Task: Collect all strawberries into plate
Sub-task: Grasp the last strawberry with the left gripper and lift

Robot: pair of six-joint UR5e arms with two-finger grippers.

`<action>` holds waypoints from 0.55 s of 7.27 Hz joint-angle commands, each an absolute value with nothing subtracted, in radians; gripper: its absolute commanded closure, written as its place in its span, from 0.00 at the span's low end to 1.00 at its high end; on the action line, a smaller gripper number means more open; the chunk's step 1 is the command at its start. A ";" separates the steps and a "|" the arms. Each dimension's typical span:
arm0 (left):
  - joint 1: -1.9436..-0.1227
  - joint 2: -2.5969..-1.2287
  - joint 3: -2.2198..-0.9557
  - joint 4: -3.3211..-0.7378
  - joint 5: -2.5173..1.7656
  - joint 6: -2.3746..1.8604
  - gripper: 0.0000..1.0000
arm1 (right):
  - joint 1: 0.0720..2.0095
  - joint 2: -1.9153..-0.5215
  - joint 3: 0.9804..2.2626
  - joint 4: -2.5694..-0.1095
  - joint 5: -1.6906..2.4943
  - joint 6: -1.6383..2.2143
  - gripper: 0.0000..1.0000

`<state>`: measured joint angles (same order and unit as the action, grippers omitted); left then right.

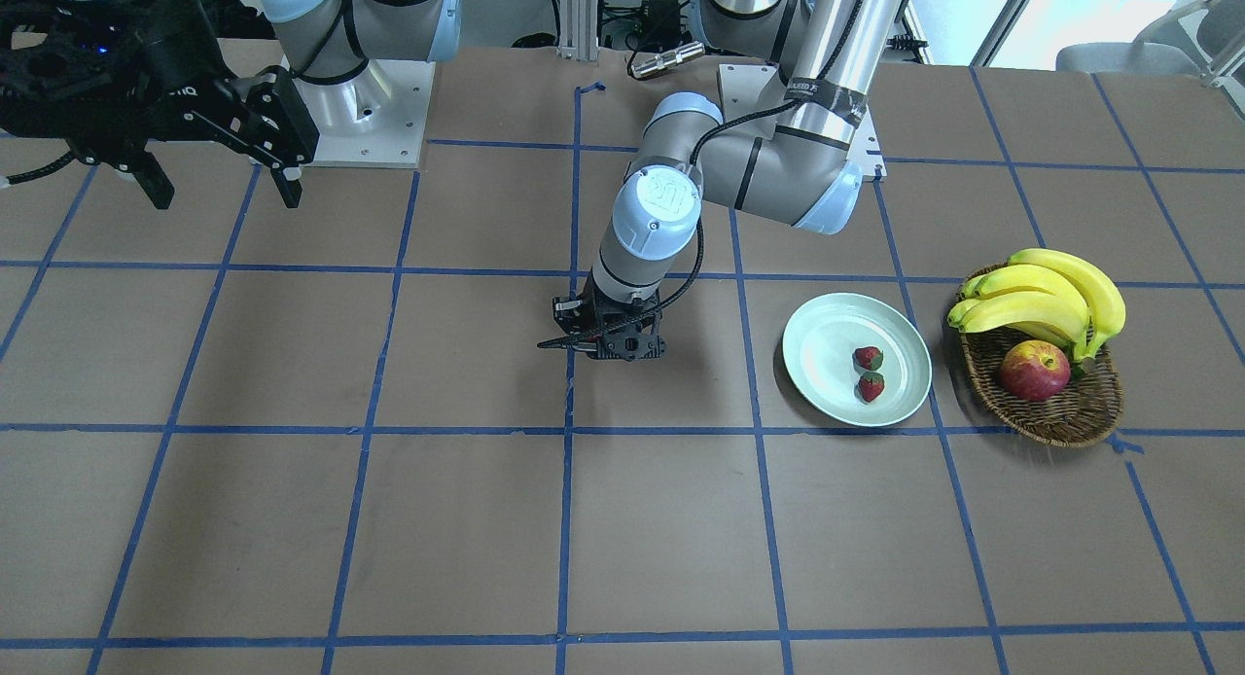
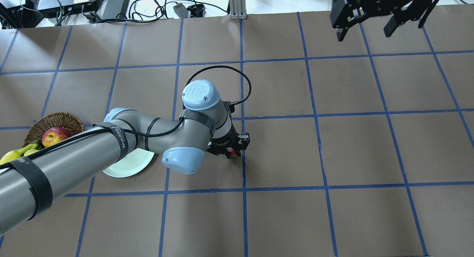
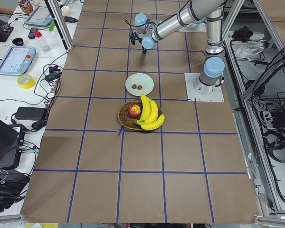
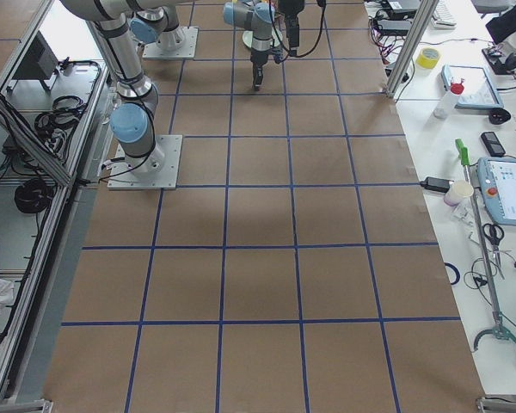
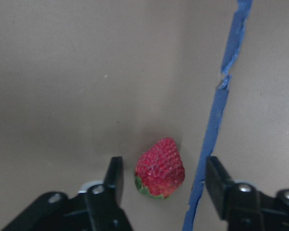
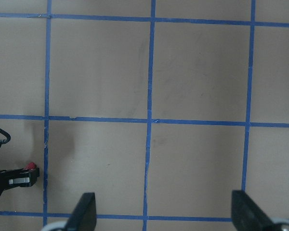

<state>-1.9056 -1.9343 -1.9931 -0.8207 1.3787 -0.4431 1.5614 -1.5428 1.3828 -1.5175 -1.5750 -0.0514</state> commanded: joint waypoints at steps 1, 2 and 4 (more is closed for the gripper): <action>-1.864 -1.896 -1.907 -0.932 1.406 -0.433 1.00 | 1.560 -1.542 1.384 -1.532 -1.575 -0.052 0.00; -1.786 -1.873 -1.803 -1.095 1.429 -0.404 1.00 | 1.560 -1.542 1.384 -1.532 -1.574 -0.052 0.00; -1.654 -1.844 -1.703 -1.323 1.527 -0.212 1.00 | 1.562 -1.542 1.384 -1.532 -1.577 -0.054 0.00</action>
